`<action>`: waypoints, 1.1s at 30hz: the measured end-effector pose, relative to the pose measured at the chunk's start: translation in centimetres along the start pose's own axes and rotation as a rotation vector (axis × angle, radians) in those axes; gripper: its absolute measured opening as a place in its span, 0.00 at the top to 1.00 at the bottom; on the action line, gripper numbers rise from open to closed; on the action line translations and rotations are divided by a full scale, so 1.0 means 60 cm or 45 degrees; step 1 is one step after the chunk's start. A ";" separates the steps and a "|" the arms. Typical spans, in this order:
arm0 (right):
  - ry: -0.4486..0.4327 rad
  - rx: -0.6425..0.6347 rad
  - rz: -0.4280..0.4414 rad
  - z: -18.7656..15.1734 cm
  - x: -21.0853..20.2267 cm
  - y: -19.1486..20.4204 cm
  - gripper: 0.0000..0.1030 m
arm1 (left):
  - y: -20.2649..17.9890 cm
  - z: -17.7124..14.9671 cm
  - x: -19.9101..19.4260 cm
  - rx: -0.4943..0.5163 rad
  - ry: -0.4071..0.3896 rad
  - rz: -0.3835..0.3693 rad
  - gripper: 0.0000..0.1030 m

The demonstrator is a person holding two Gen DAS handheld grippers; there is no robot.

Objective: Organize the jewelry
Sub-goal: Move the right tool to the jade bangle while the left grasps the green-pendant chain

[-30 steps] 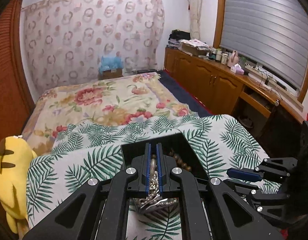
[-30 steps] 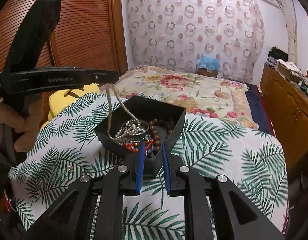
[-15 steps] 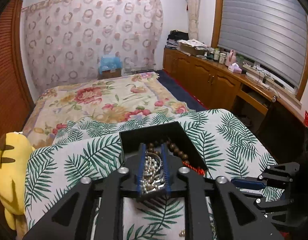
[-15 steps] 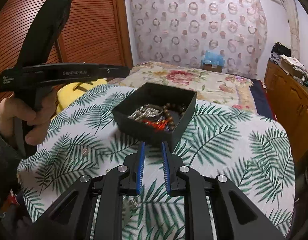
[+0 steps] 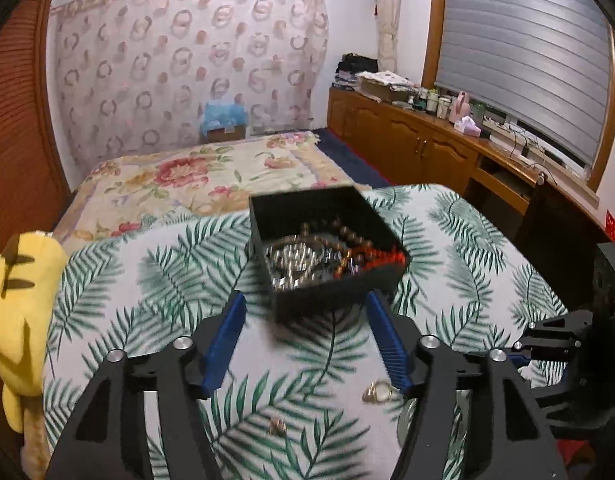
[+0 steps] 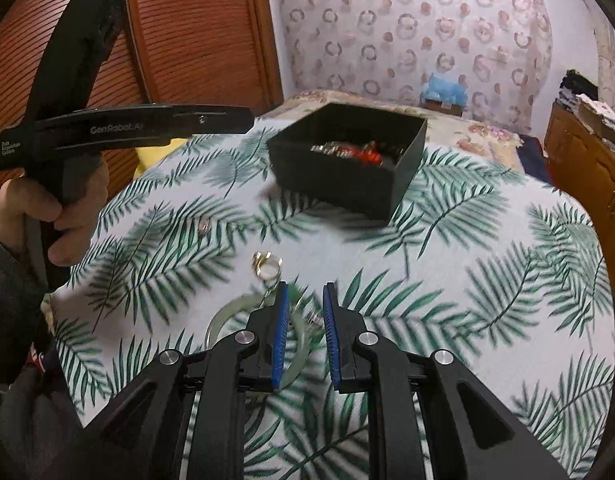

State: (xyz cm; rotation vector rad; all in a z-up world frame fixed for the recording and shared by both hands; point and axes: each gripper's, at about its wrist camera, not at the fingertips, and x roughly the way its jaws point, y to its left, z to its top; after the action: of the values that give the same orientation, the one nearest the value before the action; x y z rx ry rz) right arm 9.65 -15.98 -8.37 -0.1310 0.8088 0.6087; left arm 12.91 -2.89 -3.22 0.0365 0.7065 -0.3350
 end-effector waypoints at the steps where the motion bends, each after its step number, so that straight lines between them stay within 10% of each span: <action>1: 0.007 -0.002 0.001 -0.004 0.000 0.002 0.82 | 0.001 -0.009 0.000 -0.005 0.013 -0.004 0.41; 25: 0.087 0.004 -0.104 -0.056 -0.027 -0.034 0.95 | -0.083 -0.087 0.036 0.040 0.197 -0.155 0.41; 33: 0.078 0.008 -0.129 -0.060 -0.032 -0.049 0.95 | -0.111 -0.100 0.045 0.071 0.251 -0.222 0.55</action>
State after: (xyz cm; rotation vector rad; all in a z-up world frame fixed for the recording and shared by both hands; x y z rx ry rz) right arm 7.97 -20.46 -9.84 -0.1849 0.8577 0.5086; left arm 8.95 -9.12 -9.02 0.0618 0.8984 -0.5230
